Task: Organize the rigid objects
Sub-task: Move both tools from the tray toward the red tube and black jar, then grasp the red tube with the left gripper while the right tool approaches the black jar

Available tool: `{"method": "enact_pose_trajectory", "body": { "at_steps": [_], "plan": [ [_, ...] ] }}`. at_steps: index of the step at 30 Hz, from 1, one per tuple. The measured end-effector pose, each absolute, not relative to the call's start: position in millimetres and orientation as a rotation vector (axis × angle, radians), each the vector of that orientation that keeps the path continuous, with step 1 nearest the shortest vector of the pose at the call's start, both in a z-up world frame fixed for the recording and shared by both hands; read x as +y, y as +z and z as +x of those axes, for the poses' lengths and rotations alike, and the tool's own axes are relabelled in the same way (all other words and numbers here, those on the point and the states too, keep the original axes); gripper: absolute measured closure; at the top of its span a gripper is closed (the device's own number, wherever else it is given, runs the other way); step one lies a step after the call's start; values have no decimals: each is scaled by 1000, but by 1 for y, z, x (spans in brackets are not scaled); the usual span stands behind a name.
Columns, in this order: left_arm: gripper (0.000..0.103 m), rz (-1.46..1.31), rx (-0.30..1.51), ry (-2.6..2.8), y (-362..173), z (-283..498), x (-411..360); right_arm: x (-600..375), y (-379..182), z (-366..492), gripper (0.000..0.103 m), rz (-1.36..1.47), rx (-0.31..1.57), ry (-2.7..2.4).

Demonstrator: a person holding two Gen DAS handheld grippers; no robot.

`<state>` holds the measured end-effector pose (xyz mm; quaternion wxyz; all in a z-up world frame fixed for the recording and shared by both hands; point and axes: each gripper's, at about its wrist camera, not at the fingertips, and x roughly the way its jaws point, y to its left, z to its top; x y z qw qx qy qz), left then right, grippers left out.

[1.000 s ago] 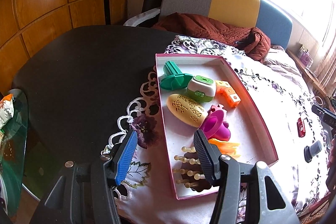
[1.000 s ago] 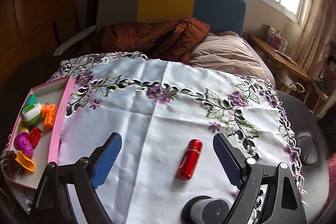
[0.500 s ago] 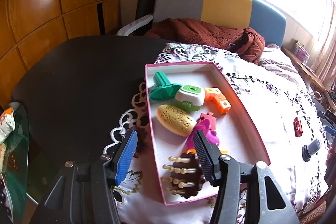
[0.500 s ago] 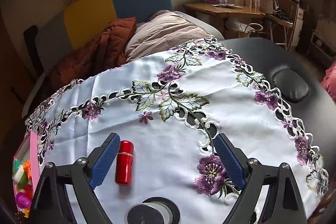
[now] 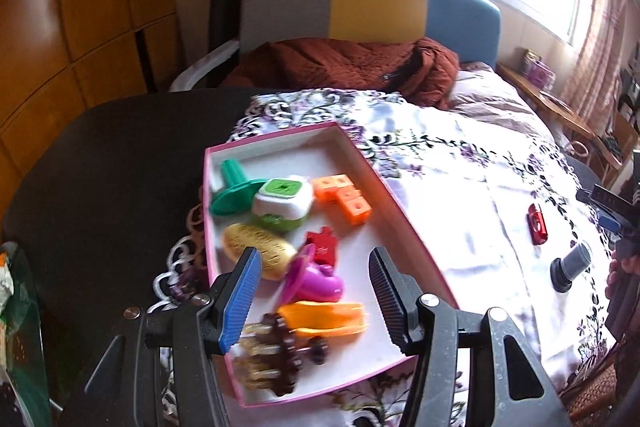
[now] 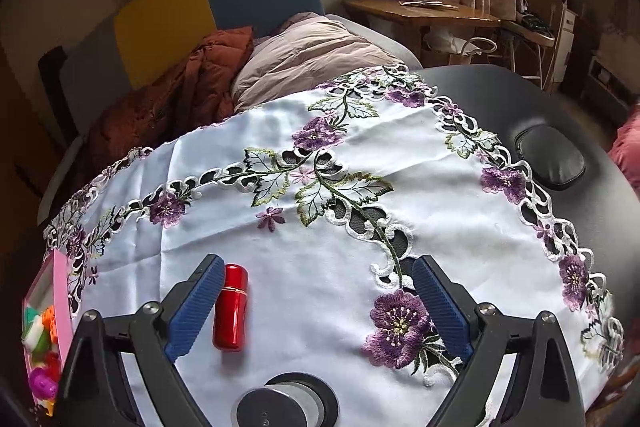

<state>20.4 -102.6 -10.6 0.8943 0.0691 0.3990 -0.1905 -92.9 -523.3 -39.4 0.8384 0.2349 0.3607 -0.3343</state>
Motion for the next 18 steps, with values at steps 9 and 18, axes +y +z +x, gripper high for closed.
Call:
{"method": "enact_pose_trajectory", "body": {
  "at_steps": [9,18],
  "plan": [
    [46,198,830,-480,-13,19,-147,-531,-40,-99,7,553,754,-722],
    [46,237,868,-615,-23,13,-198,-546,-38,-113,7,619,712,-789]
  ]
}}
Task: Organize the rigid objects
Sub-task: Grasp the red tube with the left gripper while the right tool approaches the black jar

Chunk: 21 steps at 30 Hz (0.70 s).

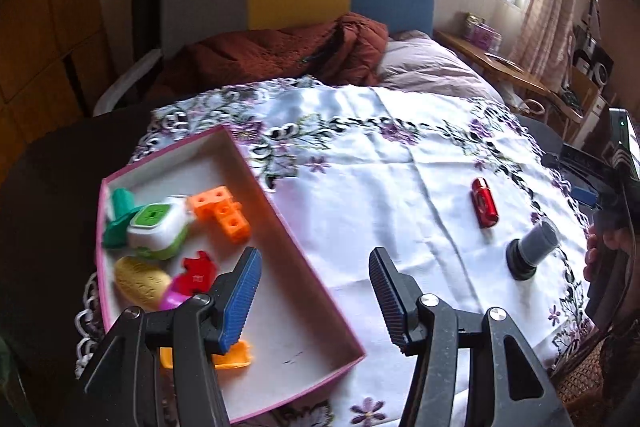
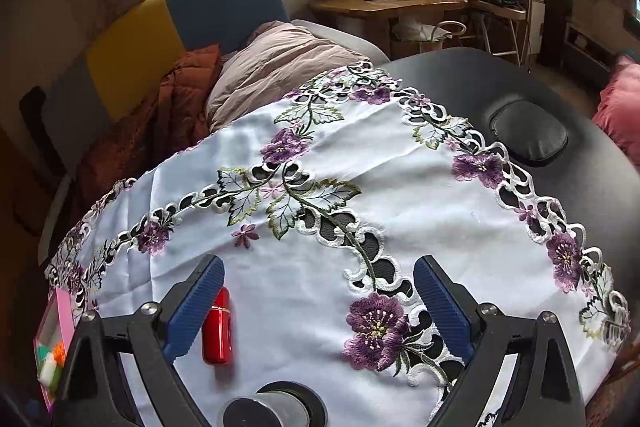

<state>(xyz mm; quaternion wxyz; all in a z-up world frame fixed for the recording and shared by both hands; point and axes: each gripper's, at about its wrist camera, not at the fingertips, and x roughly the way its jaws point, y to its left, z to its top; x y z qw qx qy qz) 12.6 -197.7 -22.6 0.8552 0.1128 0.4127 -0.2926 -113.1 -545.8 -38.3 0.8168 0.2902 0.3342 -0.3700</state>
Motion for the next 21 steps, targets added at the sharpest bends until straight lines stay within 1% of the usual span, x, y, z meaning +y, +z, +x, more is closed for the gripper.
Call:
{"method": "enact_pose_trajectory", "body": {
  "at_steps": [5,14,21],
  "plan": [
    [46,282,898,-690,-34,5,-230,-556,-43,-120,6,697,698,-796],
    [46,336,963,-830,-56,-3,-287,-557,-43,-120,6,719,693,-780],
    [46,344,992,-909,-62,4,-330,-560,-41,-123,6,753,671,-771]
  ]
}}
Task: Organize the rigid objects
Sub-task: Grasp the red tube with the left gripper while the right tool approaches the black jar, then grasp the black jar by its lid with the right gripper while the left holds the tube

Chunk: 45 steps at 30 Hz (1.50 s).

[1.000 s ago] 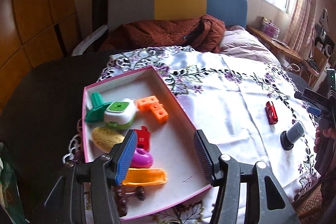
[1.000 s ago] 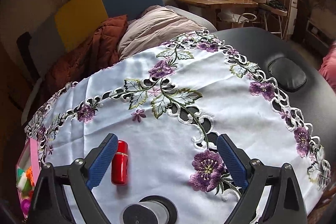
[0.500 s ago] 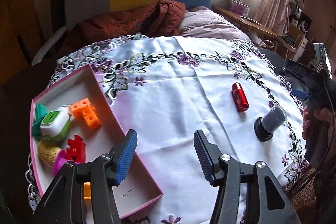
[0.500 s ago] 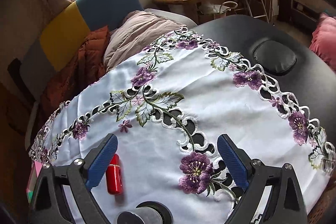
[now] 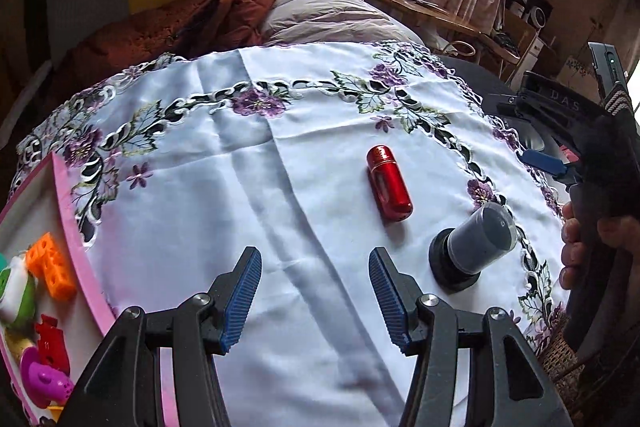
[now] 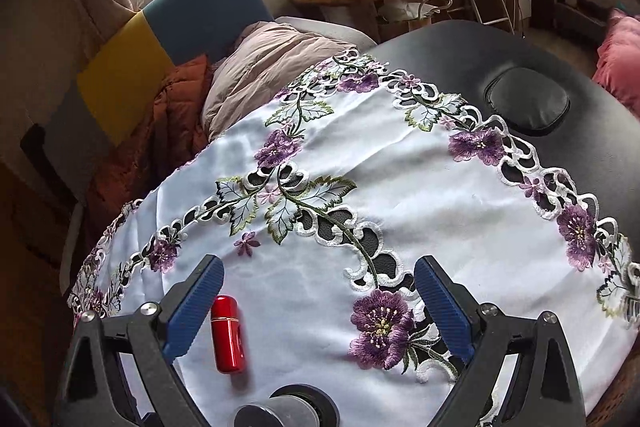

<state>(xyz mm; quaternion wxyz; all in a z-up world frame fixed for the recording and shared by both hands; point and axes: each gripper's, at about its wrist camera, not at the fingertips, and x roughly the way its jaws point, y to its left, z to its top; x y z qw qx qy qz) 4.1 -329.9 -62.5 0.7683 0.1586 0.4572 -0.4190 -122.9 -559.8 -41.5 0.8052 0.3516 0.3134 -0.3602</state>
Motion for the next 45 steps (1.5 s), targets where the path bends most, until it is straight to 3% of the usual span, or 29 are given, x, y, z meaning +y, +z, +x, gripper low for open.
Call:
{"method": "enact_pose_trajectory", "body": {
  "at_steps": [14,16,22,24,38,45],
  "plan": [
    [52,342,1060,-1048,-83,16,-409,-564,-39,-129,6,795,636,-763],
    [63,354,1068,-1053,-89,17,-418,-565,-38,-130,6,798,631,-766],
    [66,391,1071,-1049,-103,17,-439,-567,-40,-129,6,812,635,-765],
    [78,412,1088,-1042,-111,17,-445,-567,-40,-128,6,808,638,-768],
    [78,342,948,-796,-108,-2,-306,-564,-48,-120,6,798,689,-729],
    [77,380,889,-801,-112,-11,-302,-561,-50,-117,6,767,705,-726]
  ]
}}
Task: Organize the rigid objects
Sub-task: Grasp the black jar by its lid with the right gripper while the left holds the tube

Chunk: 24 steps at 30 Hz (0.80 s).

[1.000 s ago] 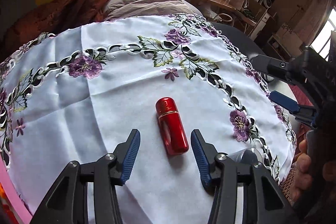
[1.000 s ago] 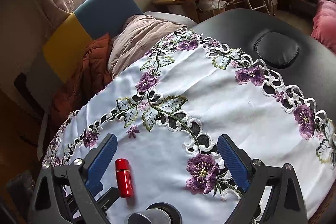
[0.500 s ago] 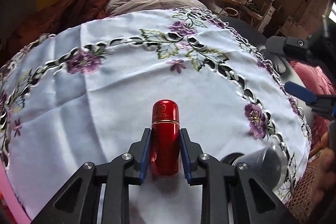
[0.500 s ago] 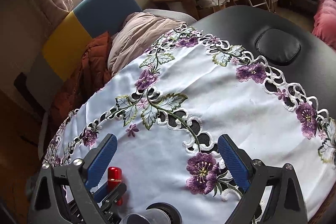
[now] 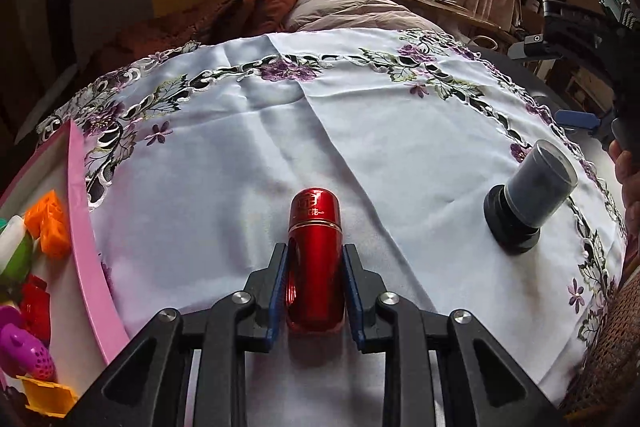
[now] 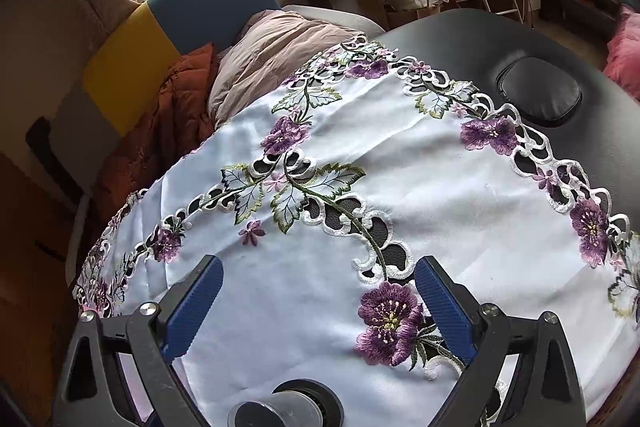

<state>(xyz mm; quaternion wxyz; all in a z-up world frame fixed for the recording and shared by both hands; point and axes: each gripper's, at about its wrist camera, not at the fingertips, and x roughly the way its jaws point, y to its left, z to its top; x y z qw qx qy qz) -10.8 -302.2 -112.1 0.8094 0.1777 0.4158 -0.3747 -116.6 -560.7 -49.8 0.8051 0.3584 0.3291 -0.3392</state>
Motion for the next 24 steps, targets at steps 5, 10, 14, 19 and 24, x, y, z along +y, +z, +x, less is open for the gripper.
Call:
{"method": "enact_pose_trajectory", "body": {
  "at_steps": [5,10,14,19,24],
  "plan": [
    [77,365,871,-809,-114,-12,-299,-555,-50,-112,6,734,720,-708],
    [77,354,863,-819,-114,-13,-297,-546,-51,-105,6,713,741,-639],
    [78,333,859,-831,-115,-12,-294,-531,-42,-106,6,686,755,-590],
    [78,311,865,-840,-115,-11,-291,-505,-31,-107,7,617,832,-462],
    [78,296,866,-842,-115,-10,-290,-473,-42,-101,7,472,977,-430]
  ]
}}
